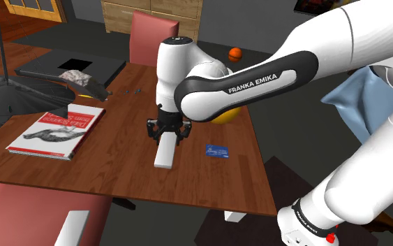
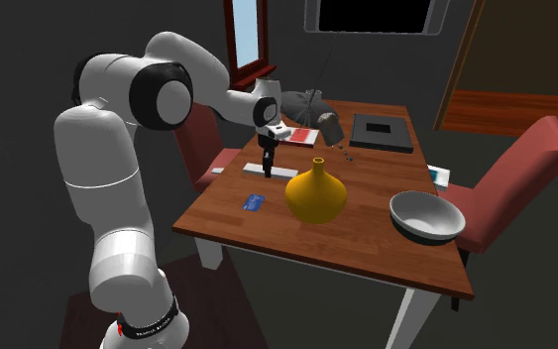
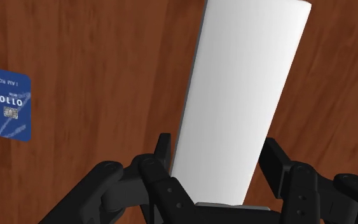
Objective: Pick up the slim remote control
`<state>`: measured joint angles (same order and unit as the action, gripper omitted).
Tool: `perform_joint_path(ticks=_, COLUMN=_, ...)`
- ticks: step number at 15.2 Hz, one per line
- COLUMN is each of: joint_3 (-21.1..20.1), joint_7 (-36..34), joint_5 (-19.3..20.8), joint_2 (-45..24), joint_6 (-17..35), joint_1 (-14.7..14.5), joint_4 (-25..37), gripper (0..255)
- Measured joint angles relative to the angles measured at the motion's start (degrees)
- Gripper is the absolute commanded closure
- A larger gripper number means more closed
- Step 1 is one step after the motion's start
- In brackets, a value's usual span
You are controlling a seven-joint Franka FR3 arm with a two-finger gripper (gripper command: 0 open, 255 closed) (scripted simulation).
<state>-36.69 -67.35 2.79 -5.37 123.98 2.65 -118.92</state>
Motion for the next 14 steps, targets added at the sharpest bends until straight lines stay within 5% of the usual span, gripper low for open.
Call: perform_joint_path(ticks=14, joint_3=0.0, joint_7=2.1, joint_5=-3.1, joint_2=4.3, joint_6=-9.8, joint_1=0.6, joint_4=6.3, gripper=255)
